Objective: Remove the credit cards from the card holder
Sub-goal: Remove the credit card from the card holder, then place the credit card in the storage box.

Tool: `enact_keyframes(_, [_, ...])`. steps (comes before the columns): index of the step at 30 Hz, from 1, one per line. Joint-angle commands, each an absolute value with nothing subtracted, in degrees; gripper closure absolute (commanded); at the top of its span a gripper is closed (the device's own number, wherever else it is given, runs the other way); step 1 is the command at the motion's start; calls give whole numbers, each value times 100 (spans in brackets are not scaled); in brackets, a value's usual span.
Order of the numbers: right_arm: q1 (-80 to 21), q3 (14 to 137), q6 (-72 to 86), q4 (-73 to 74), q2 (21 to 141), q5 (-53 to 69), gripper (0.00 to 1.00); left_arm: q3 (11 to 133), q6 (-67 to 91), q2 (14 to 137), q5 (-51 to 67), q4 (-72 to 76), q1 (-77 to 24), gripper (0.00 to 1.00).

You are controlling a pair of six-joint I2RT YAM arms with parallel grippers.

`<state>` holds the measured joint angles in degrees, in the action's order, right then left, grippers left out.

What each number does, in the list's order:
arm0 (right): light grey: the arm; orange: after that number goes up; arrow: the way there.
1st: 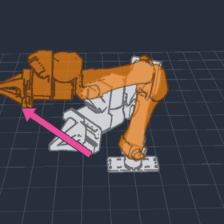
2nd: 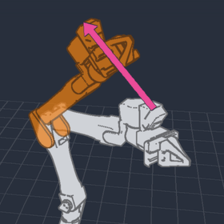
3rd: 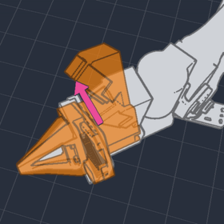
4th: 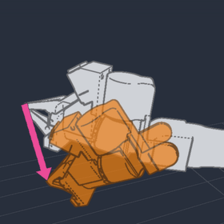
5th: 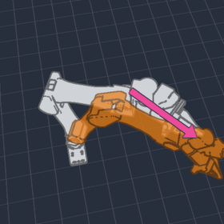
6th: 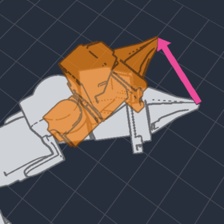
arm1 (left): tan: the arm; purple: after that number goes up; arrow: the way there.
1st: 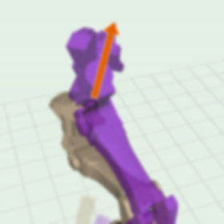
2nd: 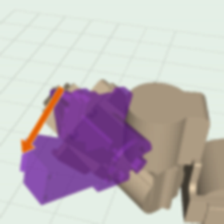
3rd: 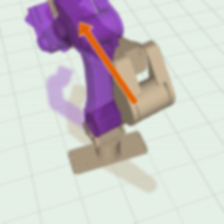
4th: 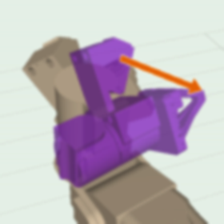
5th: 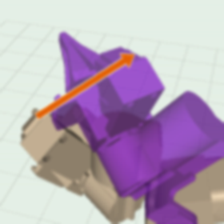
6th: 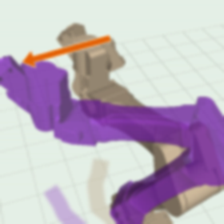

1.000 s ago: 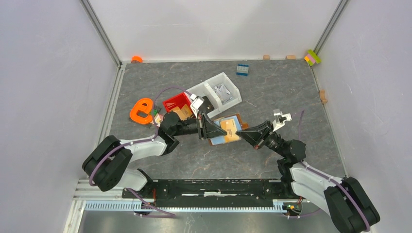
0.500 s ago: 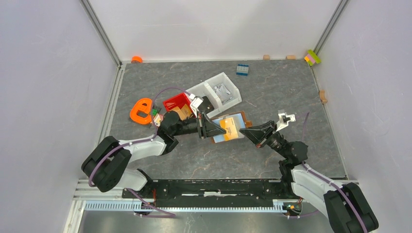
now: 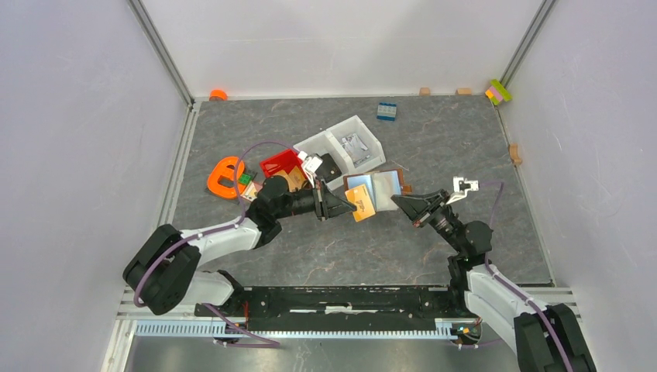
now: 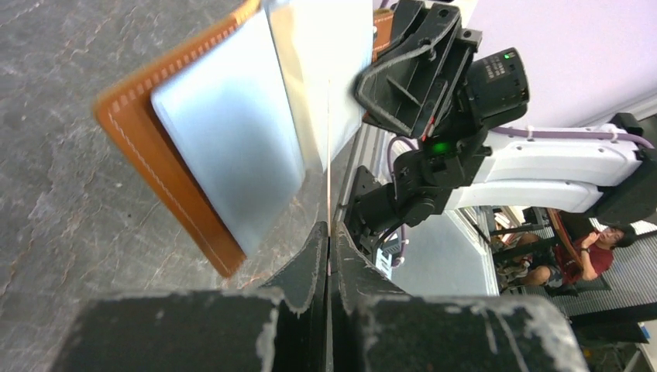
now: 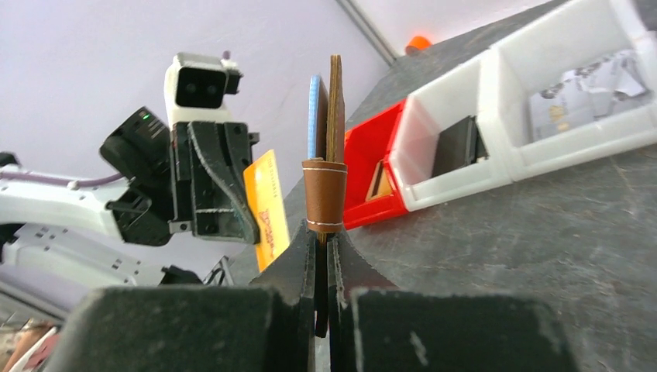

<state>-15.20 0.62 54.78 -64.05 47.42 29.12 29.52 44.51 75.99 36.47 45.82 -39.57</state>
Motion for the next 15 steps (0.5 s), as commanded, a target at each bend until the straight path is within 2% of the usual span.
enact_keyframes(1, [-1381, -176, 5281, -6006, 4601, 2472, 100, 3185, 4028, 7431, 3359, 4008, -3936, 98])
enact_keyframes(9, [-1348, -39, 4784, -4828, 4458, 2061, 100, 3246, 3742, 7127, 2462, 2922, -3784, 98])
enact_keyframes(15, [-1353, 141, 4693, -4682, 4474, 1991, 100, 3348, 3310, 6432, 545, 1382, -3749, 98])
